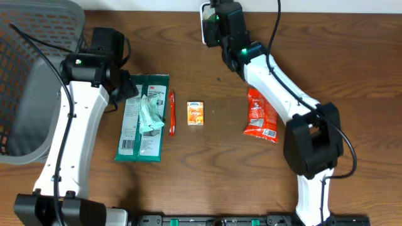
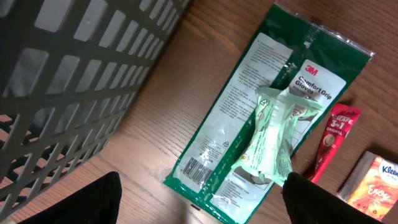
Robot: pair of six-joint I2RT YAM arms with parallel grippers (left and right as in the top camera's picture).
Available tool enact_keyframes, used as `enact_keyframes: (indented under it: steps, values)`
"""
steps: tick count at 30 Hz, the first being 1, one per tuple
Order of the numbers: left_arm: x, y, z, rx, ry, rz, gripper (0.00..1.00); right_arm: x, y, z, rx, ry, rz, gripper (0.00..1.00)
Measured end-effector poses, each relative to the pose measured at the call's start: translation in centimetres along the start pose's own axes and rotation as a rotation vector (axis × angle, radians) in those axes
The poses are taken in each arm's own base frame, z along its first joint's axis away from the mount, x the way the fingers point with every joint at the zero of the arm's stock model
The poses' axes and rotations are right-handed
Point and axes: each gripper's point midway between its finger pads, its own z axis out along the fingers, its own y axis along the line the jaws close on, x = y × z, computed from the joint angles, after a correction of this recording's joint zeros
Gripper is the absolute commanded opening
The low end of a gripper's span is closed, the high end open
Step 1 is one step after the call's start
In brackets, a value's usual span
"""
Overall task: Scan the item barcode
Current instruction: 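Lift the jar with the right gripper and hold it before the scanner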
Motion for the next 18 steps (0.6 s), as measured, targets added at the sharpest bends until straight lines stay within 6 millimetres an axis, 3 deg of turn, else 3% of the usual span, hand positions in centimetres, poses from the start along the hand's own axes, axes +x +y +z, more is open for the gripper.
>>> enact_keyframes:
  steps: [4,8,18]
  values:
    - [0.0,0.0,0.0,-0.001,0.000,0.000,0.83,-1.8,-1.1,2.5,0.008,-0.140,0.021,0.01]
    - [0.0,0.0,0.0,-0.001,0.000,0.000,0.83,-2.2,-1.2,5.3,-0.003,-0.299,0.041,0.01]
    - [0.0,0.0,0.0,-0.001,0.000,0.000,0.83,-0.6,-1.4,7.8,-0.015,-0.402,0.058,0.01]
